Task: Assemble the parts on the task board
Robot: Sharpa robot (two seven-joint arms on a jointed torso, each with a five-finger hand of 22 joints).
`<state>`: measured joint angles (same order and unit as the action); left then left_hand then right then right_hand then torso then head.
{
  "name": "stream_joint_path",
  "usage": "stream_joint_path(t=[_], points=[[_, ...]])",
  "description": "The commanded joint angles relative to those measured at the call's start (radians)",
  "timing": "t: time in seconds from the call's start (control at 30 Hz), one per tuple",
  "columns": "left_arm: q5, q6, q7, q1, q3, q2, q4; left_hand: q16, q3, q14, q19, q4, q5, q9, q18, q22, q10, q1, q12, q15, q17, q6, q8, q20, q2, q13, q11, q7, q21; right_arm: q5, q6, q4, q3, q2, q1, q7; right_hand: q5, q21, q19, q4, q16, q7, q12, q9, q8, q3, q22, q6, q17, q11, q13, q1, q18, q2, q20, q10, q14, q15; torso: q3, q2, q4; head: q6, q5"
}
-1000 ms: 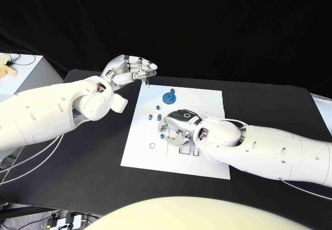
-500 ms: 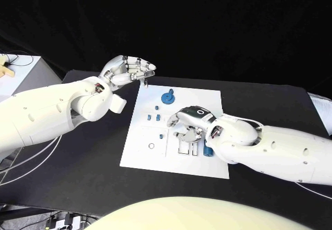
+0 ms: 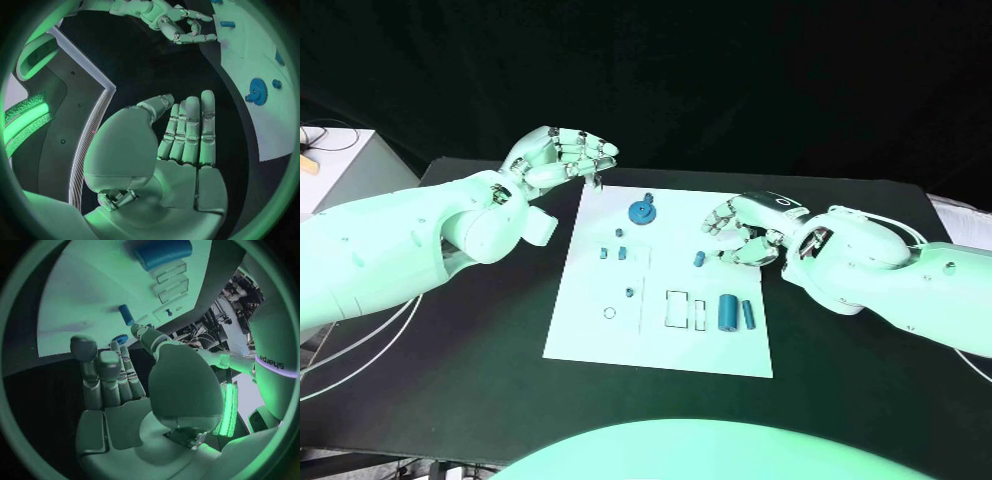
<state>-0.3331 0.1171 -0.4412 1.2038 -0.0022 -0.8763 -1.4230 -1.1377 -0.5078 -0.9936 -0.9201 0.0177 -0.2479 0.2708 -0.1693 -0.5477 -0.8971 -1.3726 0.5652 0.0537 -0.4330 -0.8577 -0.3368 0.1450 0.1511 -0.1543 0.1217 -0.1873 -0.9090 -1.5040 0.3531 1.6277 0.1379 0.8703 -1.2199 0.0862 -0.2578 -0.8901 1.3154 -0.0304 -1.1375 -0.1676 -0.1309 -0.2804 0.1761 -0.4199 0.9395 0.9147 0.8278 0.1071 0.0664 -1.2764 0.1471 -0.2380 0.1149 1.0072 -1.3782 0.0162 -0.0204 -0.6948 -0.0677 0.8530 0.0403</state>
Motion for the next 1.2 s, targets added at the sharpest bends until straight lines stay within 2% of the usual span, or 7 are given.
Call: stream_joint_path(t=[0.03, 0.17, 0.4, 0.73, 0.83, 0.97, 1.2], points=[[0.001, -0.018, -0.008, -0.001, 0.0, 0.003, 0.001, 0.003, 0.0, 0.003, 0.001, -0.003, -0.003, -0.001, -0.015, -0.001, 0.001, -0.004, -0.006, -0.002, 0.001, 0.004, -0.006, 0.0, -0.003, 0.001, 0.003, -0.002, -0.001, -0.006, -0.068, -0.008, -0.001, 0.005, -0.002, -0.027, -0.006, 0.015, -0.007, 0.012, -0.005, 0.004, -0.008, 0.002, -0.01, 0.076, -0.008, -0.002, -0.01, -0.001, 0.0, -0.033, -0.004, 0.016, 0.001, -0.017, 0.009, 0.002, 0.0011, 0.001, -0.0008, -0.001, 0.0], [0.001, -0.021, -0.006, -0.003, 0.0, 0.005, 0.002, 0.004, 0.001, 0.003, 0.002, -0.003, -0.002, -0.001, -0.014, -0.002, 0.001, -0.004, -0.006, -0.002, 0.002, 0.005, -0.006, 0.0, -0.003, 0.002, 0.003, -0.002, -0.001, -0.045, -0.086, -0.017, -0.001, 0.006, -0.002, -0.008, -0.001, 0.039, -0.007, 0.053, -0.01, 0.011, -0.023, 0.006, -0.029, 0.213, -0.02, -0.005, -0.027, 0.004, 0.0, -0.093, -0.001, 0.052, 0.003, -0.051, 0.016, 0.006, -0.0009, 0.0, -0.0013, -0.001, -0.002], [0.001, -0.022, -0.005, -0.005, 0.0, 0.006, 0.003, 0.004, 0.001, 0.003, 0.002, -0.003, -0.002, -0.001, -0.014, -0.002, 0.001, -0.004, -0.006, -0.002, 0.002, 0.005, -0.006, 0.0, -0.003, 0.002, 0.003, -0.002, -0.001, -0.07, -0.07, -0.026, 0.001, -0.017, -0.002, 0.013, 0.002, 0.009, 0.013, 0.065, -0.032, 0.006, -0.043, 0.006, -0.032, 0.213, 0.009, 0.004, -0.003, -0.001, 0.002, -0.12, -0.006, 0.073, 0.0, -0.034, 0.0, 0.001, -0.0023, -0.001, -0.0021, -0.001, -0.002], [0.001, -0.023, -0.005, -0.005, 0.0, 0.005, 0.001, 0.004, 0.001, 0.003, 0.002, -0.003, -0.002, -0.001, -0.014, -0.002, 0.001, -0.004, -0.006, -0.002, 0.002, 0.005, -0.006, 0.0, -0.003, 0.002, 0.003, -0.002, -0.001, -0.075, -0.081, -0.047, 0.008, -0.067, 0.015, 0.017, 0.01, -0.077, 0.059, 0.087, -0.079, 0.013, -0.076, 0.01, -0.036, 0.134, 0.089, 0.042, 0.054, -0.015, 0.0, -0.126, -0.023, 0.068, -0.014, 0.055, -0.041, -0.013, -0.0035, -0.001, -0.0051, 0.007, 0.004], [0.001, -0.022, -0.005, -0.005, 0.0, 0.004, 0.0, 0.004, 0.001, 0.003, 0.002, -0.003, -0.002, -0.001, -0.014, -0.002, 0.001, -0.004, -0.006, -0.002, 0.002, 0.005, -0.006, 0.0, -0.003, 0.002, 0.003, -0.002, -0.001, -0.078, -0.082, -0.051, 0.01, -0.074, 0.019, 0.022, 0.047, -0.103, 0.072, 0.1, -0.097, 0.014, -0.063, 0.013, -0.041, 0.06, 0.117, 0.055, 0.075, -0.016, -0.001, -0.121, -0.028, 0.049, -0.016, 0.084, -0.054, -0.016, -0.0038, 0.0, -0.0031, 0.009, 0.007], [0.0, -0.022, -0.005, -0.005, 0.0, 0.002, -0.001, 0.004, 0.001, 0.003, 0.002, -0.003, -0.002, -0.001, -0.014, -0.002, 0.001, -0.004, -0.006, -0.002, 0.002, 0.005, -0.006, 0.0, -0.003, 0.002, 0.003, -0.002, -0.001, -0.085, -0.093, -0.057, 0.012, -0.081, 0.021, 0.028, 0.05, -0.116, 0.076, 0.108, -0.104, 0.015, -0.051, 0.011, -0.038, -0.003, 0.132, 0.075, 0.082, -0.019, 0.0, -0.112, -0.03, 0.028, -0.018, 0.107, -0.058, -0.016, -0.004, 0.0, -0.0008, 0.01, 0.01], [0.0, -0.021, -0.005, -0.005, 0.0, 0.0, -0.001, 0.004, 0.001, 0.003, 0.002, -0.003, -0.002, -0.001, -0.014, -0.002, 0.001, -0.004, -0.006, -0.002, 0.002, 0.005, -0.006, 0.0, -0.003, 0.002, 0.003, -0.002, -0.001, -0.094, -0.102, -0.059, 0.013, -0.088, 0.022, 0.033, 0.051, -0.12, 0.076, 0.111, -0.107, 0.015, -0.044, 0.008, -0.033, -0.03, 0.137, 0.091, 0.084, -0.019, 0.0, -0.105, -0.031, 0.017, -0.019, 0.116, -0.059, -0.016, -0.0021, -0.001, -0.0006, 0.011, 0.008]])
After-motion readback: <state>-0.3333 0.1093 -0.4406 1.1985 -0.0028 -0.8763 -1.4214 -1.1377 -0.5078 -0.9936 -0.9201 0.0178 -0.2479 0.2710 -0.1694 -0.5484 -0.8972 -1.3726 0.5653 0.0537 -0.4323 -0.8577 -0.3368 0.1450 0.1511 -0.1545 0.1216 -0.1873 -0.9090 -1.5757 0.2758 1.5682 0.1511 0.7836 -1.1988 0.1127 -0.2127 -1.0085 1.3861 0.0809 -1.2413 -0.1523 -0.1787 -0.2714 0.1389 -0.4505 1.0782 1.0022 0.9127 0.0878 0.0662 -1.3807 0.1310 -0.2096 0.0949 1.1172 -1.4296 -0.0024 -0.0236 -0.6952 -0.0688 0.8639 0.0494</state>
